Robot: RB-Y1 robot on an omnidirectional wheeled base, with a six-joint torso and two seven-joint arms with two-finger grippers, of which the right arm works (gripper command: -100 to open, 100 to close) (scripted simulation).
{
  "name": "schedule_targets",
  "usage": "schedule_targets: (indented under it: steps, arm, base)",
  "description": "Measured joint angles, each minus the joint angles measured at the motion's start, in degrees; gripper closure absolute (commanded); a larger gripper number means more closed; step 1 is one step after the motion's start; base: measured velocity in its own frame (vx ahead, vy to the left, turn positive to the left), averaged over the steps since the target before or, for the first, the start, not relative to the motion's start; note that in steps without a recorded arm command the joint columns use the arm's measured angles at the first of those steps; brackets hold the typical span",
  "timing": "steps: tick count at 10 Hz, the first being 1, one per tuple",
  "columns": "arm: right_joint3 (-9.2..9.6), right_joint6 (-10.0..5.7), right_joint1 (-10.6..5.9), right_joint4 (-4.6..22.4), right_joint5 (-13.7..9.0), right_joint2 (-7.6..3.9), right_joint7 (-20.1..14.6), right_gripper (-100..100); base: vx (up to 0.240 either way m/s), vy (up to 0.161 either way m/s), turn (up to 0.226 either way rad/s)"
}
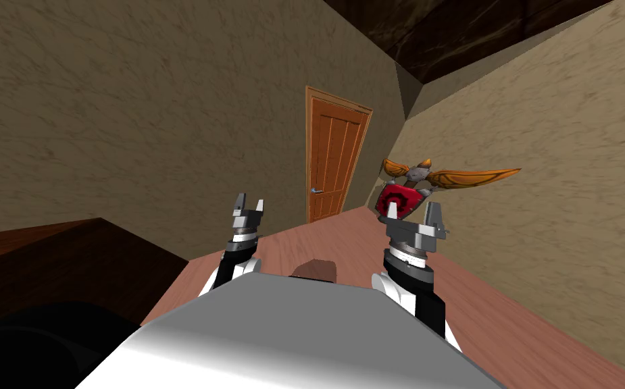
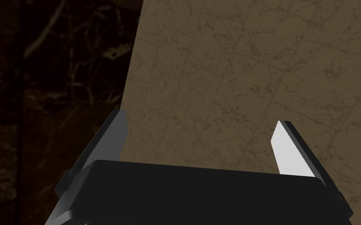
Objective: Pull the door open
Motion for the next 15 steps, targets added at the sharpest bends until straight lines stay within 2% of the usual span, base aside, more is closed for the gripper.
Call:
schedule_targets:
  steps: [5,8,10,11,15]
  arm:
    - [-0.37,-0.51,-2.15,5.8,-0.1,-0.99,0.2,-100]
    - [-0.8,-0.91,-4.08,10.3,-0.3,-1.61,0.3,-100]
    - [-0.77,-1.9,-4.91,13.8,-0.2,-1.97,0.4,-100]
    - [-1.32,-2.03,-5.48,15.3,-0.5,-2.53,0.2,-100]
    - [-1.72,-2.2,-7.93,20.8,-0.6,-3.16,0.4,-100]
  base:
    - [0.077,-0.011,0.1]
    - [0.076,-0.013,0.094]
    - [0.076,-0.017,0.131]
    - [0.08,-0.024,0.126]
    - [0.069,-0.016,0.103]
